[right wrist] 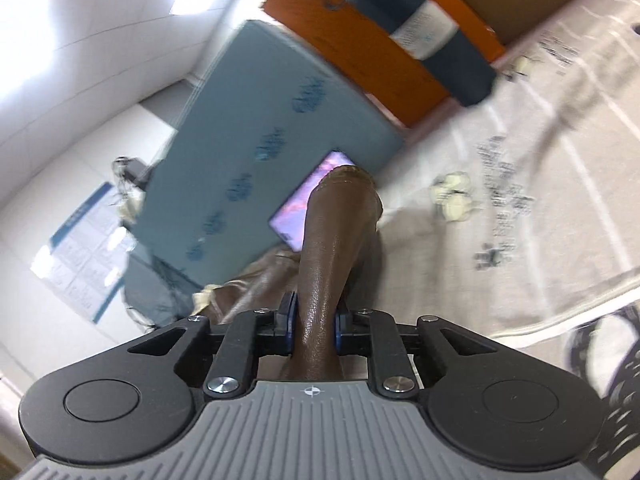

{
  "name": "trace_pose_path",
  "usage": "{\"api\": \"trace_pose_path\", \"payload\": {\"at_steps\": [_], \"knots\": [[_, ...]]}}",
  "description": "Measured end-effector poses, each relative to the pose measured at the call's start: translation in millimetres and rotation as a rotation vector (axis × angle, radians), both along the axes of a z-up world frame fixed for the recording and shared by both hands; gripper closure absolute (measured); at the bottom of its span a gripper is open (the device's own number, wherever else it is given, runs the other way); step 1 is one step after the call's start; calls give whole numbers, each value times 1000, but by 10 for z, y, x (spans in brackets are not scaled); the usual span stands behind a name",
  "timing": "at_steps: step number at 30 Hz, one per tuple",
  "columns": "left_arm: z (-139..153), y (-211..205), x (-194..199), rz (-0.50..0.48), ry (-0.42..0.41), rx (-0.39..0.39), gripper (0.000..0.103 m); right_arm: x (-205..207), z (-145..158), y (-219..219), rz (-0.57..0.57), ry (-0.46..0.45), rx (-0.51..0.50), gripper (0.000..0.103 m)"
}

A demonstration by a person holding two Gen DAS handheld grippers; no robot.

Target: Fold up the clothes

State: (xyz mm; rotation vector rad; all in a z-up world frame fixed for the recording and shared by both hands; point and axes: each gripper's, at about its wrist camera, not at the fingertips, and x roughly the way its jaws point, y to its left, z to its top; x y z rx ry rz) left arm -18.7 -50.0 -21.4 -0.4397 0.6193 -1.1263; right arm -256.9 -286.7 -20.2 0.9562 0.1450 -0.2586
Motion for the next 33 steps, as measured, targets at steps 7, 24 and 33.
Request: {"api": "trace_pose_path", "payload": {"at_steps": [7,24,33], "knots": [[384,539,90,73,-113,-123,87,225,530,336,108,-132,-135,88],[495,1542,1269,467,-217,-167,86,2361,879,1208,353,-102,-304,88],[95,1427,1929,461,-119,-35,86,3004,342,1157,363,28,-333,87]]}}
